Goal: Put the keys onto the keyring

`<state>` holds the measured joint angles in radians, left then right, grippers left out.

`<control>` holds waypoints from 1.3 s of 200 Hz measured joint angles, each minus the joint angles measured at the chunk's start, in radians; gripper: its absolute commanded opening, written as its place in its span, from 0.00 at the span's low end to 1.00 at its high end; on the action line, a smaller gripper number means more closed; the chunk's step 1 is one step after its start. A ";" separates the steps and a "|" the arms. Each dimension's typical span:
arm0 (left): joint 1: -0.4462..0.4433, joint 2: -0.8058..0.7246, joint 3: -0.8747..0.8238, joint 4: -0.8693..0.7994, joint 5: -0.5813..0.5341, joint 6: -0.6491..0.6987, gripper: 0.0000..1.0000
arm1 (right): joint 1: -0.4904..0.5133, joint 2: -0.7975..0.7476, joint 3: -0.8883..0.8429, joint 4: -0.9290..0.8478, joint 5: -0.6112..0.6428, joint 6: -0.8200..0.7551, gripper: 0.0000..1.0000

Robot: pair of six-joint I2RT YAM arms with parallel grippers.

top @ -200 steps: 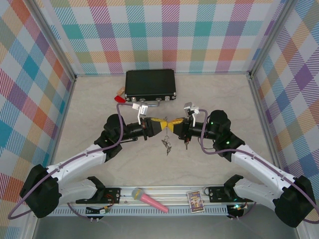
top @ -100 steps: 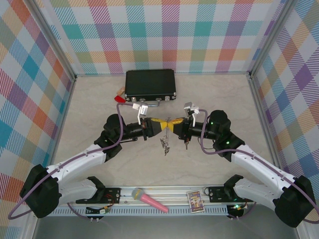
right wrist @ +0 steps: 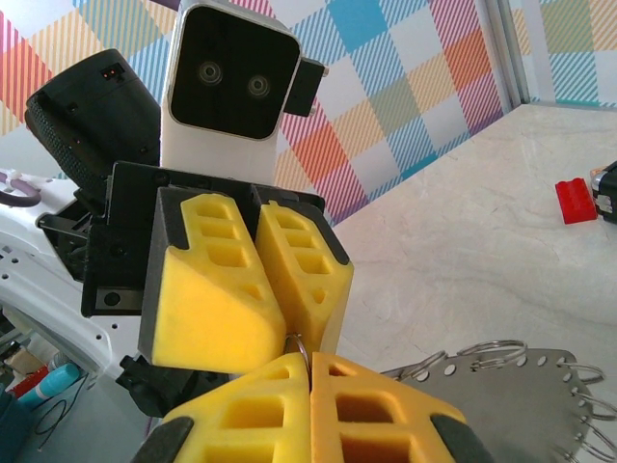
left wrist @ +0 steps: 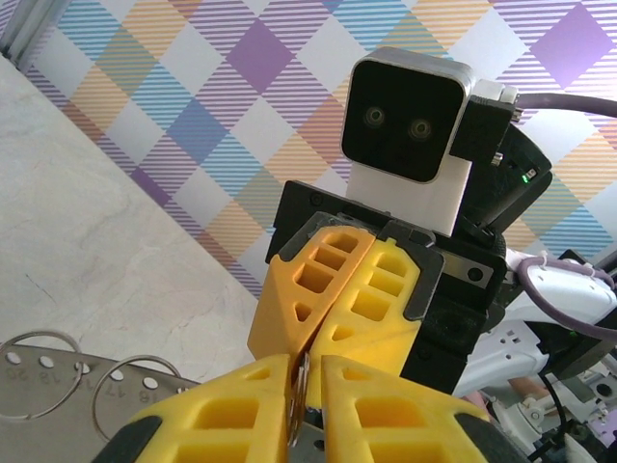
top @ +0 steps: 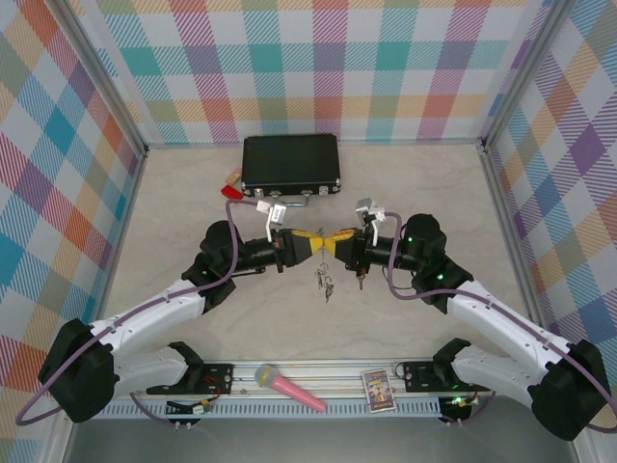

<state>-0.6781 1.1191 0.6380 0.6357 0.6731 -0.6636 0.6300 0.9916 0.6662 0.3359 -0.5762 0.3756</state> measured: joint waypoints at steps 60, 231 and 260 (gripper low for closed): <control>0.001 -0.004 -0.007 0.000 -0.002 -0.002 0.00 | 0.000 0.000 -0.003 0.001 0.003 0.000 0.00; 0.000 -0.045 0.020 -0.198 -0.047 0.190 0.00 | 0.004 -0.002 -0.018 -0.017 0.021 -0.003 0.18; 0.000 -0.051 0.020 -0.200 -0.045 0.193 0.00 | 0.003 -0.030 -0.020 -0.042 0.081 -0.010 0.26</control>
<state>-0.6781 1.0679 0.6582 0.4355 0.6277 -0.4702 0.6331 0.9619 0.6464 0.2943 -0.4950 0.3653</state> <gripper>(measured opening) 0.050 0.262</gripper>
